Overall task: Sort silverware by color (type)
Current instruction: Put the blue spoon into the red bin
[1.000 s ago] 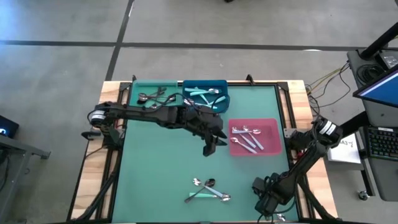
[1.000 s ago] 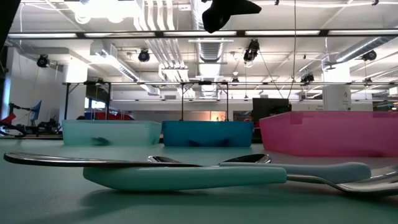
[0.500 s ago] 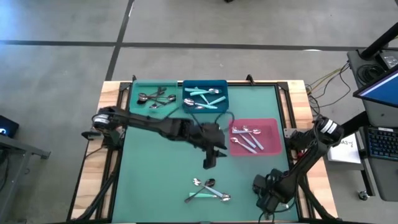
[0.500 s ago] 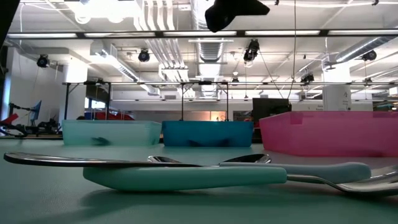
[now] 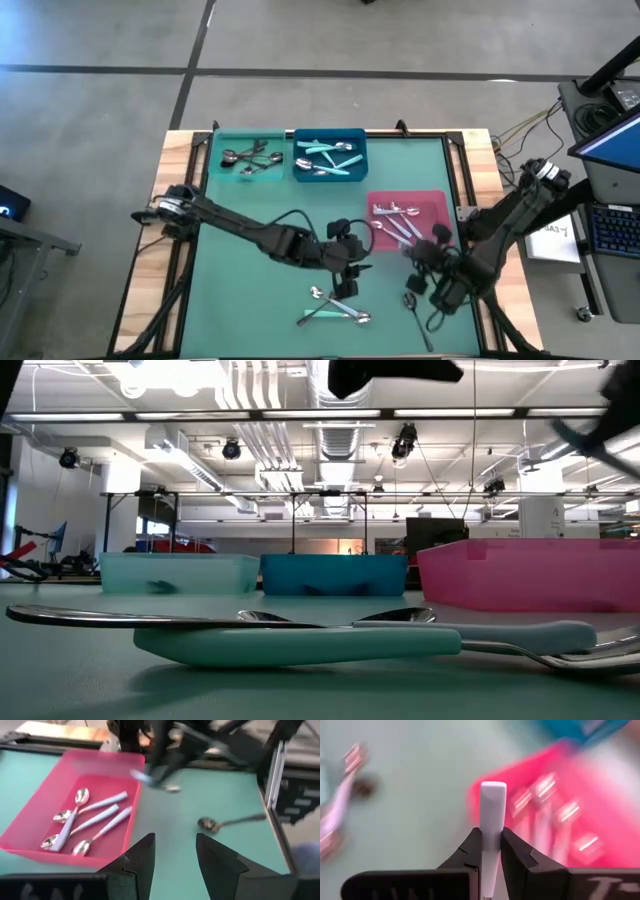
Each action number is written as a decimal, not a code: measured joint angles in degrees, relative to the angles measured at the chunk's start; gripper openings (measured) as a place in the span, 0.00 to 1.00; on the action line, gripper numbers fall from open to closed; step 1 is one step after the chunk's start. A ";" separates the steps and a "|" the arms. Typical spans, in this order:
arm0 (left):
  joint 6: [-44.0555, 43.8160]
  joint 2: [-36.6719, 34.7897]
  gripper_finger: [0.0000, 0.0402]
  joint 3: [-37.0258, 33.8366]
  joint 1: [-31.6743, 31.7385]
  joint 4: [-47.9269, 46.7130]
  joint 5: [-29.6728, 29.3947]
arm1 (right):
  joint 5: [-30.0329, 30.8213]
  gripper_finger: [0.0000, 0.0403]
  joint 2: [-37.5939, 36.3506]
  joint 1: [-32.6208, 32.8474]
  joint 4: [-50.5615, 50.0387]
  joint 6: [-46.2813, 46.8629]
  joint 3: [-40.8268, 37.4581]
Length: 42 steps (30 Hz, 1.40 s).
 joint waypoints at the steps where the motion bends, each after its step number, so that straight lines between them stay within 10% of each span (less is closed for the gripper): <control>1: -0.50 0.02 0.32 0.00 -0.36 0.82 -0.93 | 3.65 0.08 -0.64 -0.87 -1.73 -1.32 0.00; 5: -2.24 0.02 0.32 0.00 -1.39 2.81 -4.19 | 10.85 0.08 -2.21 -5.61 -5.06 -7.36 -0.11; 17: -5.60 0.04 0.32 0.00 -2.10 1.92 -3.71 | 6.79 0.17 -1.07 -19.58 -5.74 -22.09 -0.26; 29: -17.74 0.04 0.32 -2.97 -4.51 -26.38 10.82 | 6.16 0.46 -1.07 -19.93 -5.60 -22.83 -0.31; 42: -4.87 6.36 0.32 -7.37 -5.74 -14.47 16.36 | 3.02 0.45 -1.07 -19.93 -5.44 -20.52 -0.31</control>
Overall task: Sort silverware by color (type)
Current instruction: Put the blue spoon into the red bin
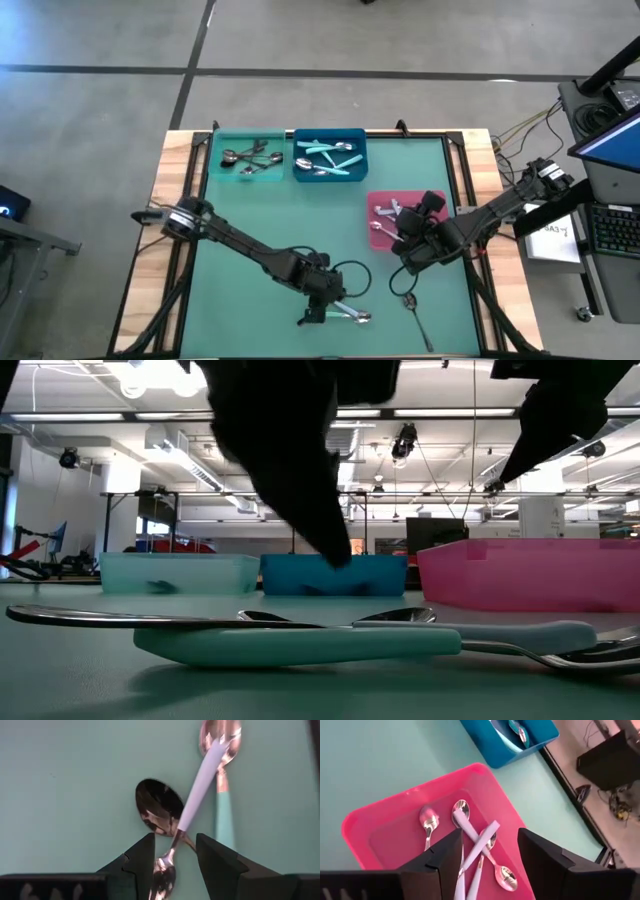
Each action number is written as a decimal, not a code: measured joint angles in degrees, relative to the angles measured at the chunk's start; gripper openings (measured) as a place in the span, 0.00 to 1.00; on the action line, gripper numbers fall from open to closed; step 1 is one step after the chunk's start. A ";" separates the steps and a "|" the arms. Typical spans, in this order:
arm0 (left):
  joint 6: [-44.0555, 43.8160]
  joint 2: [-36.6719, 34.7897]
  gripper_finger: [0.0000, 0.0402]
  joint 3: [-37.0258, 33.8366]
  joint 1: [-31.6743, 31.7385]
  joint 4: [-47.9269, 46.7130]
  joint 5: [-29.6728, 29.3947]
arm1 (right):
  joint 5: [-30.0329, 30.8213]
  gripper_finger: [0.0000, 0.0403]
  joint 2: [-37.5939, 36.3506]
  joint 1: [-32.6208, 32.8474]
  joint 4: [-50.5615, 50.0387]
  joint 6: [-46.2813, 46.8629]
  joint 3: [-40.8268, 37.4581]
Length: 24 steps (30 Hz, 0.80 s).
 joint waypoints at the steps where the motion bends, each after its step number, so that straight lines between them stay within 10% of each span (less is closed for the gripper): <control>1: 0.25 0.74 0.32 0.00 -0.04 0.36 0.02 | -0.08 0.45 0.00 0.00 0.02 0.55 0.00; 24: 0.95 6.54 0.22 0.71 -0.59 2.93 -0.17 | -1.43 0.45 0.00 0.02 0.28 3.90 0.00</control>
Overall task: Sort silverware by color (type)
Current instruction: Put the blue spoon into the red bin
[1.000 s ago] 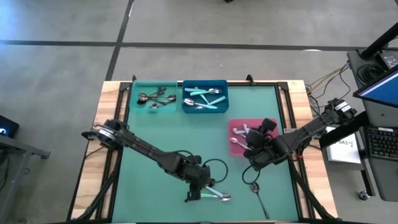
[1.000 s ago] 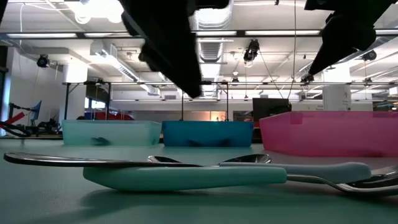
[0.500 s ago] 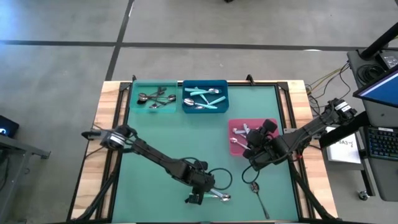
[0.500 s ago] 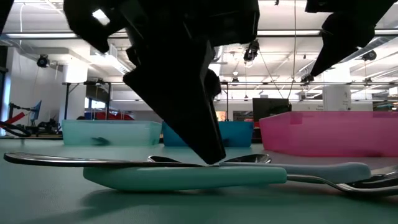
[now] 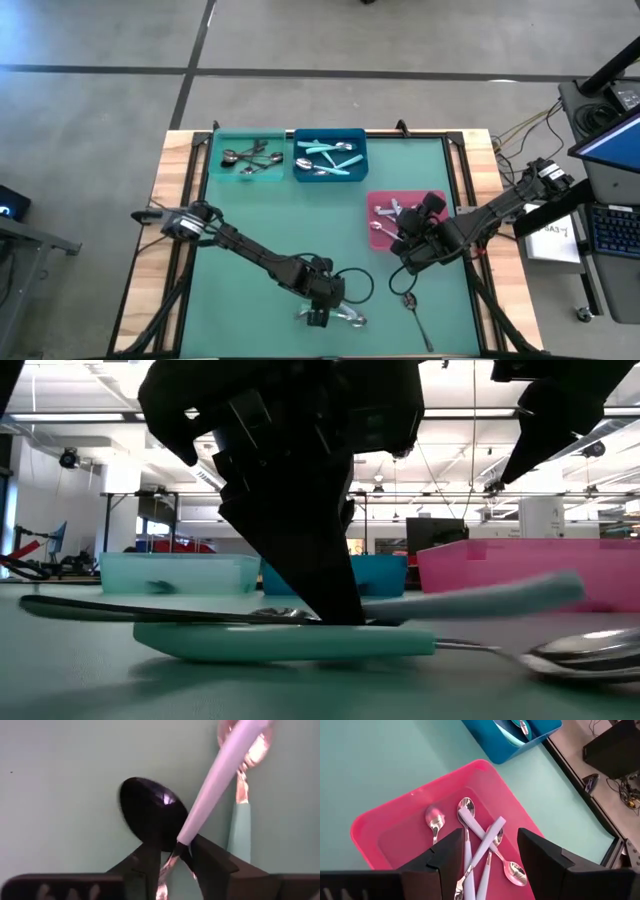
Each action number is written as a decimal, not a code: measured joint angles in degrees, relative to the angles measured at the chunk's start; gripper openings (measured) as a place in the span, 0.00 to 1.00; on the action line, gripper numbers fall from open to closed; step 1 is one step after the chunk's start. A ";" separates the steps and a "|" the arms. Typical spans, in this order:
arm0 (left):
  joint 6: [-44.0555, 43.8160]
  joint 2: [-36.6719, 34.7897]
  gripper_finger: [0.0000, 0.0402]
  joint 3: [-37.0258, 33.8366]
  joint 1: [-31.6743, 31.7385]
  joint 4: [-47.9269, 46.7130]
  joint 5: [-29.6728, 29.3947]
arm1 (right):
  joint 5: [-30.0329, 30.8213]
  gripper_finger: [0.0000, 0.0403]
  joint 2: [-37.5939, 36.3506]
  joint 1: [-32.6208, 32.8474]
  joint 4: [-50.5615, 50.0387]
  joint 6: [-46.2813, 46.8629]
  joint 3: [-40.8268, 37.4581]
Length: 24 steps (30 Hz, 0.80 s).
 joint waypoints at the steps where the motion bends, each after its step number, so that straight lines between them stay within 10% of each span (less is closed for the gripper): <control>1: 0.03 -0.13 0.20 0.14 0.00 -0.16 0.14 | 0.00 0.45 0.00 0.00 0.03 0.02 0.00; 11: 0.41 0.09 0.03 2.57 0.35 -1.13 -0.04 | -0.06 0.45 0.00 0.00 0.17 -0.02 0.00; 24: 2.32 -0.10 0.02 9.63 3.59 -1.03 -26.97 | 1.66 0.44 0.00 3.35 11.25 1.82 0.00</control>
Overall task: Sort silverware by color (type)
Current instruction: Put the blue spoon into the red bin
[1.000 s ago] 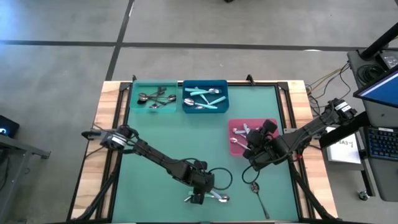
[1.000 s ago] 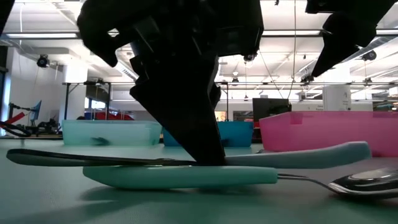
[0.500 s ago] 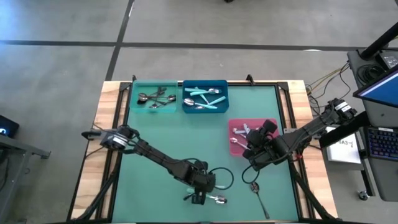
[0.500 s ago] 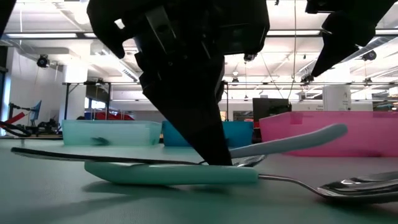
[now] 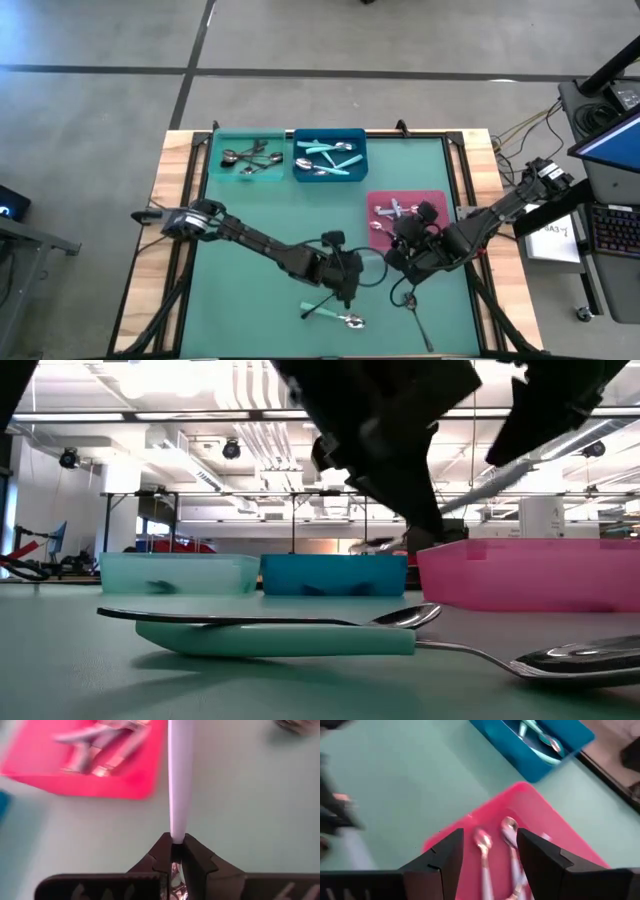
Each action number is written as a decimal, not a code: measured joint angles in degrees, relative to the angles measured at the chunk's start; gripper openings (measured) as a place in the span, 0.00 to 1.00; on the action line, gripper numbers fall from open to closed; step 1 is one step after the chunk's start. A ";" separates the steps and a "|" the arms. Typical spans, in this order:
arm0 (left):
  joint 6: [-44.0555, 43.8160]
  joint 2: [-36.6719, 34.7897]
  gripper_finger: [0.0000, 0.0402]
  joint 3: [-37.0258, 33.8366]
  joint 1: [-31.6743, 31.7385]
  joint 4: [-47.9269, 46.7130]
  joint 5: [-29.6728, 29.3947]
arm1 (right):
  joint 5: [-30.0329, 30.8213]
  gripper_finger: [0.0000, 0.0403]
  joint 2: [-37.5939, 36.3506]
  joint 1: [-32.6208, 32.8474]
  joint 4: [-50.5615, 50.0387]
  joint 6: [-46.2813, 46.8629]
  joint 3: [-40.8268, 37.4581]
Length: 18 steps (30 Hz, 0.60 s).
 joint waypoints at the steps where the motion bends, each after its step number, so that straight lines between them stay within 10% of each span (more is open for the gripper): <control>1: -0.61 -0.09 0.02 0.24 0.43 0.04 -1.27 | 0.22 0.43 0.00 0.43 1.23 0.02 0.00; 18: -8.88 -0.32 0.02 0.28 1.48 18.07 -14.02 | 12.44 0.41 0.00 5.43 11.73 5.35 -2.23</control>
